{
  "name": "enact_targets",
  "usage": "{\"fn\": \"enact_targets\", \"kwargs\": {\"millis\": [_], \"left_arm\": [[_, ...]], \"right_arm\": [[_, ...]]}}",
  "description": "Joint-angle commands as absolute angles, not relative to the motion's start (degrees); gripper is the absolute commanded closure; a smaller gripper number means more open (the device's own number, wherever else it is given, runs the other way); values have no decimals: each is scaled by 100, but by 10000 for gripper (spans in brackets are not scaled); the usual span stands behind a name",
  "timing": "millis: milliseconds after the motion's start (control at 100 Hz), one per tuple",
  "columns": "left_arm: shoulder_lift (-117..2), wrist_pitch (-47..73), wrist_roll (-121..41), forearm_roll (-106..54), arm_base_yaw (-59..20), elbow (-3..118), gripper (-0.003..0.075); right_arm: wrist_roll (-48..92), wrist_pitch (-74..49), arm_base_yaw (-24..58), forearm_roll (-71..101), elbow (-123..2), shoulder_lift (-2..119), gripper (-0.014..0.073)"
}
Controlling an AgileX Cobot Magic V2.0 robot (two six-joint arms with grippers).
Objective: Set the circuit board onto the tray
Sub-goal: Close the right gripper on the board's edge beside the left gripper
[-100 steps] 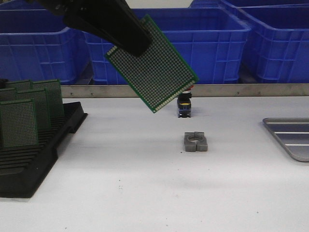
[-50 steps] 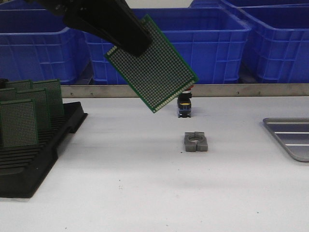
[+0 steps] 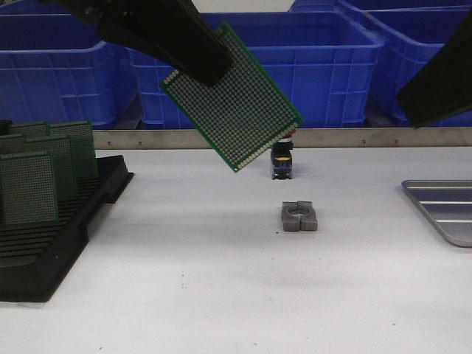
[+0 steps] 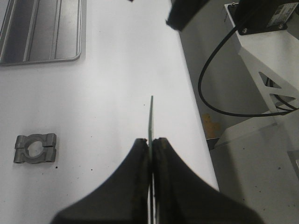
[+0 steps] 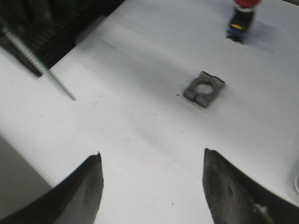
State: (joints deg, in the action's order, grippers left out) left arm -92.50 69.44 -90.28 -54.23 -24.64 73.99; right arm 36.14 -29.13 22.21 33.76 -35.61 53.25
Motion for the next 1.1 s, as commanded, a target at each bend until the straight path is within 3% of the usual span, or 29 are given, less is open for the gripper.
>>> {"fn": "enact_targets", "kwargs": {"millis": [0, 210, 530, 630, 760, 870, 960, 1090], "left_arm": [[-9050, 7273, -9020, -5831, -2442, 7579, 741], [-9050, 7273, -9020, -5831, -2442, 7579, 741], [-9050, 7273, -9020, -5843, -2442, 7579, 741], [-9050, 7273, -9020, -5843, -2442, 7579, 741], [-9050, 7273, -9020, -5843, -2442, 7579, 740], [-9050, 7250, -9020, -5854, -2442, 7579, 736], [-9050, 7276, -9020, -5863, -2428, 7579, 662], [-9050, 7287, -9020, -5863, -2428, 7579, 416]], "right_arm": [[4933, -2767, 2499, 3818, -3887, 5639, 109], [6353, -2767, 2952, 4334, -4300, 6534, 109], [6500, -3185, 3076, 4683, -5072, 7433, 120], [6500, -3269, 3076, 4693, -5170, 7462, 236], [6500, -3269, 3076, 4774, -5170, 7462, 494], [6500, -3275, 3076, 4774, -5170, 7462, 640], [6500, -3298, 3076, 4774, -5170, 7462, 659], [6500, -3512, 3076, 4774, -5170, 7462, 663]]}}
